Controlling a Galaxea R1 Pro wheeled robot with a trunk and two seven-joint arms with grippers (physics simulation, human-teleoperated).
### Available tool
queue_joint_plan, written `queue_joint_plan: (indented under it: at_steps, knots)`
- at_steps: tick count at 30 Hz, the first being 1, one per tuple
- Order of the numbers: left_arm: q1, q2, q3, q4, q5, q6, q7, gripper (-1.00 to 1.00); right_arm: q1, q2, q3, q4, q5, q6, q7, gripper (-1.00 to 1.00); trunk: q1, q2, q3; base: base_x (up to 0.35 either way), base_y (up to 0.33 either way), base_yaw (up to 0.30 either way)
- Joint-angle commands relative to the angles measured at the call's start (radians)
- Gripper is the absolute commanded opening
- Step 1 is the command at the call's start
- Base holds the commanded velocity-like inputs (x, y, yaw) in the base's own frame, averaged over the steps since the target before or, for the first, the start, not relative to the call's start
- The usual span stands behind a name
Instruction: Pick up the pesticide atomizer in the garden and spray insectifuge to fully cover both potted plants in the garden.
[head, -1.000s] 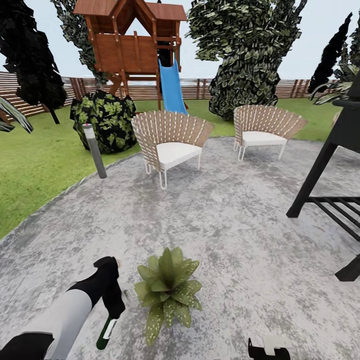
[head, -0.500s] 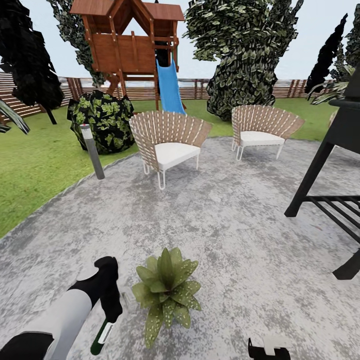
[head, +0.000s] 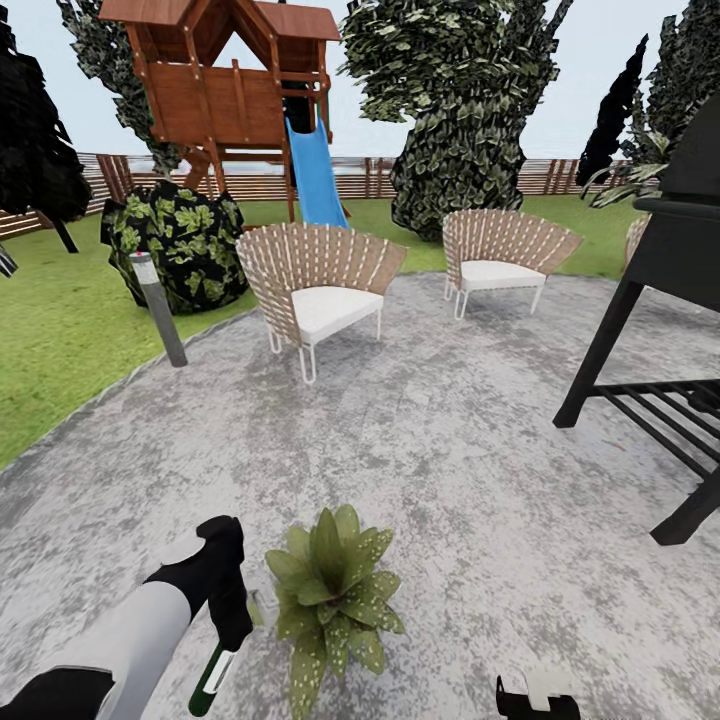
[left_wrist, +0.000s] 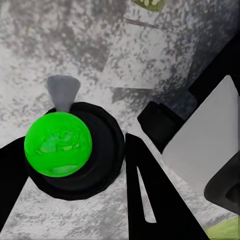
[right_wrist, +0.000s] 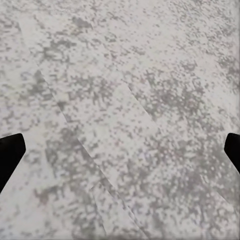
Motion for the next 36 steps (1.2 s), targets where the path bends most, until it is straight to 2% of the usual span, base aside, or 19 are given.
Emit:
queue_joint_plan:
  at_steps: [1,6,10,14,19,25,32,36]
  knots:
    - [0.004,0.008,-0.002,0.002,-0.001,0.005,-0.007,-1.0,0.0,0.001,-0.007,0.001,0.01,-0.003,-0.003,1.0,0.0,0.0,-0.001,0.0,0.0,-0.007]
    - [0.029,0.042,0.001,0.01,0.001,-0.003,-0.004,-1.0,-0.001,0.0,-0.007,0.001,0.011,-0.003,-0.003,1.0,0.0,0.0,-0.001,0.0,0.0,-0.001]
    - [0.047,0.036,0.003,-0.004,0.0,0.004,-0.005,-1.0,-0.001,0.001,-0.007,0.001,0.01,-0.003,-0.003,1.0,0.0,0.0,-0.001,0.013,0.009,0.0]
    - [0.039,0.03,0.002,-0.007,-0.001,0.008,-0.005,-1.0,0.0,0.001,-0.007,0.001,0.01,-0.003,-0.003,1.0,0.0,0.0,-0.001,0.166,0.151,-0.009]
    - [0.047,0.042,0.005,0.002,0.0,0.004,0.006,-1.0,-0.001,0.0,-0.007,0.001,0.01,-0.003,-0.003,1.0,0.0,0.0,-0.001,0.013,0.012,-0.253]
    - [0.048,0.043,0.008,-0.003,0.0,0.004,0.006,-1.0,0.0,0.001,-0.007,0.001,0.01,-0.003,-0.003,1.0,0.0,0.0,-0.001,-0.115,0.02,-0.298]
    - [0.048,0.043,0.007,-0.006,-0.001,0.008,0.007,-1.0,-0.001,0.001,-0.007,0.002,0.011,-0.003,-0.003,1.0,0.0,0.0,-0.001,-0.099,0.257,-0.285]
    - [0.047,0.04,0.006,-0.006,-0.001,0.012,0.005,-1.0,0.0,0.001,-0.007,0.001,0.011,-0.003,-0.003,1.0,0.0,0.0,-0.001,-0.001,0.265,-0.068]
